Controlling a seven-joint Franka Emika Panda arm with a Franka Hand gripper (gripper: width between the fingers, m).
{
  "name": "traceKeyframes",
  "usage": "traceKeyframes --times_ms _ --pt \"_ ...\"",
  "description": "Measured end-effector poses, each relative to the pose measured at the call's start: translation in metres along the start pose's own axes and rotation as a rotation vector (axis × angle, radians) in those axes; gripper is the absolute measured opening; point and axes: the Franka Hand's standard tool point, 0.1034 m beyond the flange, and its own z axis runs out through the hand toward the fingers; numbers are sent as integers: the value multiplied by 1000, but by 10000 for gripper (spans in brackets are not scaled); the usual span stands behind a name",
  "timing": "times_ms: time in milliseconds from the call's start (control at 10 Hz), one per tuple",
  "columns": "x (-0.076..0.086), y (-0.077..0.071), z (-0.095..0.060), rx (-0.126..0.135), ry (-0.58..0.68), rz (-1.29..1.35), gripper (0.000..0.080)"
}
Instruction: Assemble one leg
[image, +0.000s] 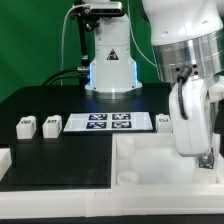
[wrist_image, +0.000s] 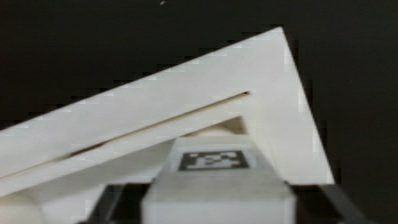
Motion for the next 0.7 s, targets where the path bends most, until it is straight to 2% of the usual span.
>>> traceKeyframes --times_ms 100,200,400,500,600,700 --pt "0 0 0 0 0 -2 475" --pt "0 0 0 0 0 -4 610" --pt "-4 5 -5 -1 -2 -68 641" --pt "-9 14 -15 -3 -7 -81 641" --pt "-17 21 -24 -20 -12 -83 648" --pt "-19 22 -24 -23 -12 -87 649"
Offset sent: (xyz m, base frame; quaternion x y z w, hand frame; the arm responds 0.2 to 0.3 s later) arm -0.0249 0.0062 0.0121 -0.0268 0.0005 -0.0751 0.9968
